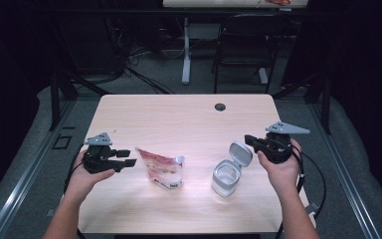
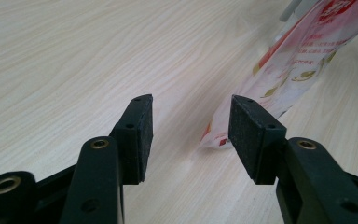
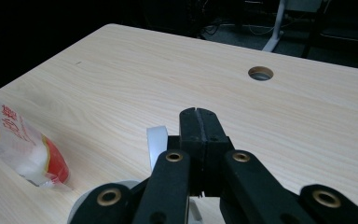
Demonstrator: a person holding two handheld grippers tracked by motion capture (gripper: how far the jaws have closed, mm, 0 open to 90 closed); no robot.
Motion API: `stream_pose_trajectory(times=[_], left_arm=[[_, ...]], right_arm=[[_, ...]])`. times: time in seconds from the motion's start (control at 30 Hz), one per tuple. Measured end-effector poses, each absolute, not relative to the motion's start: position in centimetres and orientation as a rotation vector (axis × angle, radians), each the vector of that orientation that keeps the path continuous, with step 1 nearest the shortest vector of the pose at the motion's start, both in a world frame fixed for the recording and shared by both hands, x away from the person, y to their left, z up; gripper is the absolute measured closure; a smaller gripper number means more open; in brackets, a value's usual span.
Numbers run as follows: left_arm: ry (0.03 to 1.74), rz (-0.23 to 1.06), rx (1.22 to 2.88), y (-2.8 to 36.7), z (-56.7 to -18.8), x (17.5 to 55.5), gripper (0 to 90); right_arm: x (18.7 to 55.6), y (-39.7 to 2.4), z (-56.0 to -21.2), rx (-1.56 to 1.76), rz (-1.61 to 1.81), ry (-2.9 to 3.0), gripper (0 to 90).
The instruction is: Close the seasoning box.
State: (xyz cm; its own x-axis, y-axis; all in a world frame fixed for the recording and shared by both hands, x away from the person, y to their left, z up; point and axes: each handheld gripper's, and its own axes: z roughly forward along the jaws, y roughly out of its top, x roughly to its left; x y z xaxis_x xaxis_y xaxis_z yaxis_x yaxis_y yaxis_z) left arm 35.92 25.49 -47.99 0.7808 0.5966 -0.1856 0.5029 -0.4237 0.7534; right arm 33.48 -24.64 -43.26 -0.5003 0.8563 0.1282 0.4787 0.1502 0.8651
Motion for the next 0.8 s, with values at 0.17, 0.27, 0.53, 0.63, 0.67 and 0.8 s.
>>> stream_pose_trajectory(times=[0.17,0.27,0.53,0.63,0.67,0.8], left_arm=[[0.817,0.145,2.107,25.6,-48.0,36.0,50.4],[0.823,0.142,2.1,25.7,-48.0,36.0,50.3],[0.832,0.143,2.092,25.9,-48.1,36.0,50.4],[0.832,0.142,2.096,25.9,-48.1,36.0,50.4],[0.833,0.144,2.093,25.9,-48.1,36.0,50.4],[0.839,0.146,2.089,26.0,-48.2,36.1,50.4]], right_arm=[[33.3,-24.7,-43.7,1.283,1.308,2.048,90.0],[33.1,-24.5,-44.0,1.286,1.324,2.056,90.0],[32.4,-23.4,-44.7,1.269,1.384,2.079,90.0],[32.2,-23.2,-45.0,1.267,1.387,2.097,90.0],[32.2,-23.2,-45.1,1.268,1.39,2.106,90.0],[31.9,-23.1,-45.7,1.281,1.41,2.101,90.0]])
